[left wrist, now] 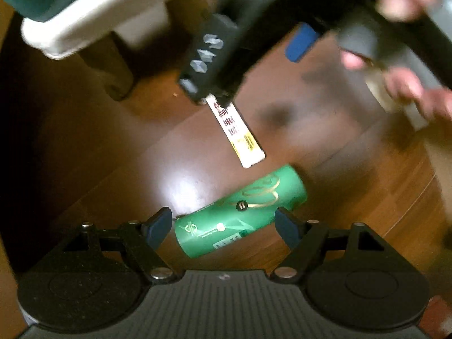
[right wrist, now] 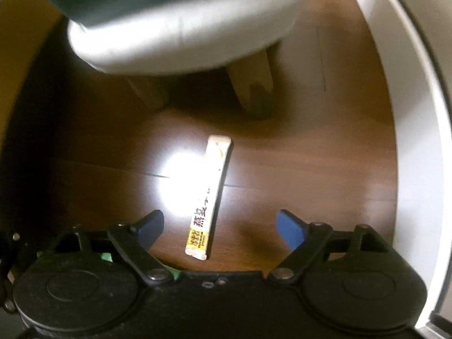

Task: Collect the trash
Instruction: 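Lower both tools down to the green can and white snack stick, then grasp green can with left tool while right tool grasps white snack stick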

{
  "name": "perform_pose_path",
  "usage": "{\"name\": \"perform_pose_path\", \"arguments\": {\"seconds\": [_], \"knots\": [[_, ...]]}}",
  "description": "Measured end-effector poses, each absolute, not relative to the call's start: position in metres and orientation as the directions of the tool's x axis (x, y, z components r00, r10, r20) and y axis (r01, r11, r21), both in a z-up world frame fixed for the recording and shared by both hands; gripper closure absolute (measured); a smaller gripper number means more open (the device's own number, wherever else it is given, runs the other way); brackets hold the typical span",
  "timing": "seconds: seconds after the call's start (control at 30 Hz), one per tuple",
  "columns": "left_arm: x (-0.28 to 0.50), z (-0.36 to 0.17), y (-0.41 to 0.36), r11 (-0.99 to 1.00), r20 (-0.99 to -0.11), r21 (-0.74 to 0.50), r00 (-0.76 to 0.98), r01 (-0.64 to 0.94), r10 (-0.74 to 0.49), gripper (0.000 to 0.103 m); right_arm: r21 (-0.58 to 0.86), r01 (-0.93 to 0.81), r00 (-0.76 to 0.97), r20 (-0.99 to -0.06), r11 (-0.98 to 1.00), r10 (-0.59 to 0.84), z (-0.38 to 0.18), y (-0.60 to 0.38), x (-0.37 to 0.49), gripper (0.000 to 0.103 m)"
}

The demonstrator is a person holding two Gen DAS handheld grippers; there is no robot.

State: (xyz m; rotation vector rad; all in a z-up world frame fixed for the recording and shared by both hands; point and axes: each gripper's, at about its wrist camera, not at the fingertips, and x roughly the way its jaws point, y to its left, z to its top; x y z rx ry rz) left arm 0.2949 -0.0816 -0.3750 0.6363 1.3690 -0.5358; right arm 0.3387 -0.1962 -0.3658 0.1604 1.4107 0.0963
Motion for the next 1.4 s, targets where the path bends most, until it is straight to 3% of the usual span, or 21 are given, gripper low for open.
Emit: {"name": "perform_pose_path", "arguments": {"seconds": [0.23, 0.5, 0.73, 0.83, 1.0, 1.4], "knots": [[0.27, -0.403, -0.087, 0.525, -0.978, 0.195, 0.206, 0.828, 0.037, 0.023, 0.147, 0.007, 0.093, -0.985, 0.989, 0.146, -0.4, -0.177, 0.347, 0.018], [0.264, -0.429, -0.093, 0.447, -0.973, 0.228, 0.217, 0.865, 0.077, 0.023, 0.089, -0.022, 0.065, -0.994, 0.996, 0.09, -0.423, -0.162, 0.352, 0.031], [0.271, -0.442, -0.091, 0.469, -0.974, 0.225, 0.204, 0.854, 0.095, 0.028, 0.029, -0.052, 0.079, -0.996, 0.998, 0.033, -0.429, -0.151, 0.348, 0.047], [0.274, -0.443, -0.088, 0.478, -0.974, 0.228, 0.202, 0.849, 0.106, 0.037, -0.021, -0.102, 0.086, -0.996, 0.995, -0.013, -0.428, -0.144, 0.346, 0.057], [0.279, -0.446, -0.087, 0.513, -0.977, 0.213, 0.185, 0.832, 0.105, 0.038, -0.044, -0.127, 0.09, -0.995, 0.991, -0.033, -0.429, -0.148, 0.342, 0.078], [0.294, -0.444, -0.089, 0.668, -0.984, 0.179, 0.134, 0.722, 0.118, 0.049, -0.033, -0.024, 0.118, -0.993, 0.999, -0.03, -0.404, -0.189, 0.307, 0.084]]}}
